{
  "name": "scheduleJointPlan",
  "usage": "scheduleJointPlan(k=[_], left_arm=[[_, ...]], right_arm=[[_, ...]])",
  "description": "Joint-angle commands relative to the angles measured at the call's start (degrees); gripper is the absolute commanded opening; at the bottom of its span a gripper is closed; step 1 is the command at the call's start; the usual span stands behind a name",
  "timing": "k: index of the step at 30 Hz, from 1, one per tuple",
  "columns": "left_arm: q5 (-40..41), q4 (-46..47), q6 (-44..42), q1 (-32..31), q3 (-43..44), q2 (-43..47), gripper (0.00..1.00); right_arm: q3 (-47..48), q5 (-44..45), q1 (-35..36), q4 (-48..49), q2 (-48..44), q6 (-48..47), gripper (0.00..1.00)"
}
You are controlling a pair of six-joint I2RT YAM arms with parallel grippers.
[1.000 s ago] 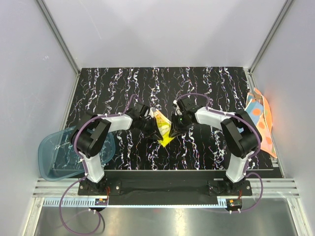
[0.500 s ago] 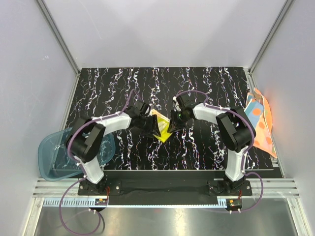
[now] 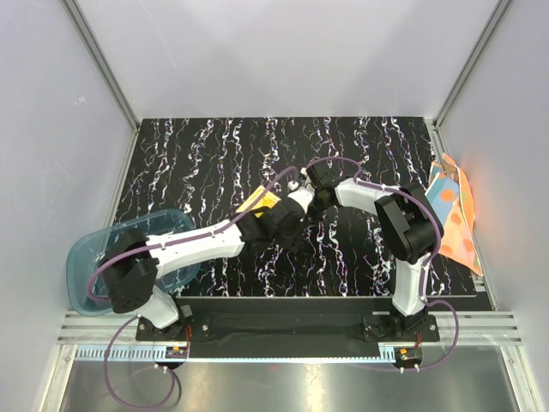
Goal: Roll the towels
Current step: Roll the towel
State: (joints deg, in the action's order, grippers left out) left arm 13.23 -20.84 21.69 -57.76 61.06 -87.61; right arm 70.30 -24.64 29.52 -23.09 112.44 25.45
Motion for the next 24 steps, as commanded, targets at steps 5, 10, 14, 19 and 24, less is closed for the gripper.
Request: scheduleJointPlan(k=[5,10,14,19,24], left_arm=[[8.38,3.0,-6.13,-1.57,4.77,-7.83,0.53],[9.44,4.05,-6.93,-1.48,5.04,-10.64,0.53],[10.76,4.85,-7.28,-1.48,5.12,-12.75,0.53],[11.47,6.42,-8.51,-1.13,4.77,-16.62,0.53],[9.45,9.76,-7.81,-0.51,1.53,-17.16,0.53]], right_arm=[[1.15,2.85,-0.43,-1.69,2.08,-1.46,0.23],[1.41,2.93,-0.43,-2.31,2.25,-1.72,0.22],[1.68,2.76,-0.43,-2.48,2.43,-1.9,0.22],[2.38,2.85,-0.43,-3.27,3.04,-2.42,0.22],[3.08,3.29,-0.43,-4.42,3.4,-3.04,0.22]])
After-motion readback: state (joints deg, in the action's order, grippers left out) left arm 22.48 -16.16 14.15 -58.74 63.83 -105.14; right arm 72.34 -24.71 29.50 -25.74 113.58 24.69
